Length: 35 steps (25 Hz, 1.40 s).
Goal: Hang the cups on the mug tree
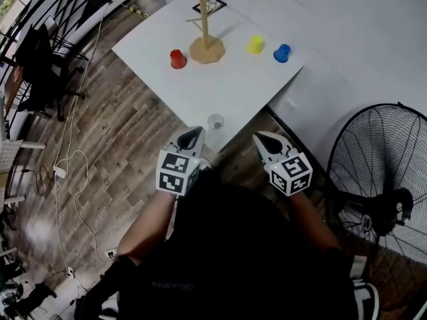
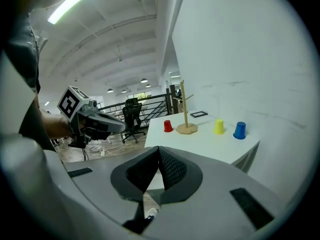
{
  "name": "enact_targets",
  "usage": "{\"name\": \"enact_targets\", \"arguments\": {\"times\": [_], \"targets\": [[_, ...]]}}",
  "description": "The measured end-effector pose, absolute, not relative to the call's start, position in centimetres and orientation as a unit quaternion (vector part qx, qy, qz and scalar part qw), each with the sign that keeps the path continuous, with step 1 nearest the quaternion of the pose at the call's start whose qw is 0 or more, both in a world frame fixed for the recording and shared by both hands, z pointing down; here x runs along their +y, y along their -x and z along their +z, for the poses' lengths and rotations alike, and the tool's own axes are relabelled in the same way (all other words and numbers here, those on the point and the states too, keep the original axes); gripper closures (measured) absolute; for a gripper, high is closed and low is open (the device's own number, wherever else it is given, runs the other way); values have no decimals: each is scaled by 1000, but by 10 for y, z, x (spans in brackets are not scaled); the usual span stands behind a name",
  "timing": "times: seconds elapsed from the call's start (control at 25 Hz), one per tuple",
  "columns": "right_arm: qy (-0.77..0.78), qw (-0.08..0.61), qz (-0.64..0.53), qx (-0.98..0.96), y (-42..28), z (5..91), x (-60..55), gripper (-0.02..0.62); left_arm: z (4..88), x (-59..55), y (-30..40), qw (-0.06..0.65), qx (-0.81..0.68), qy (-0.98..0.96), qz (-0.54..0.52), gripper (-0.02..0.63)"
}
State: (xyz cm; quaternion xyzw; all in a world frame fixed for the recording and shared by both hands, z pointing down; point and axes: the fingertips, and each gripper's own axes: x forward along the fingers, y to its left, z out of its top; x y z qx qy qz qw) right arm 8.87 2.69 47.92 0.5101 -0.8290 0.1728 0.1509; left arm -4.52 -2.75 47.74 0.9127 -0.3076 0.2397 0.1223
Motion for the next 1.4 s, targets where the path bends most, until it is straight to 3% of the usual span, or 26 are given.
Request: {"name": "enact_targets", "arguments": {"times": [0.44, 0.8, 1.4], "targets": [[-505, 165, 153, -833, -70, 482, -64, 588, 497, -111, 66, 131, -308, -912, 236, 591], [-518, 159, 154, -826, -94, 485, -115, 588, 506, -135, 77, 140, -329, -902, 242, 591], [-474, 178, 149, -849, -137, 503, -169, 588, 514, -151, 36, 179, -378, -874, 248, 591]]}}
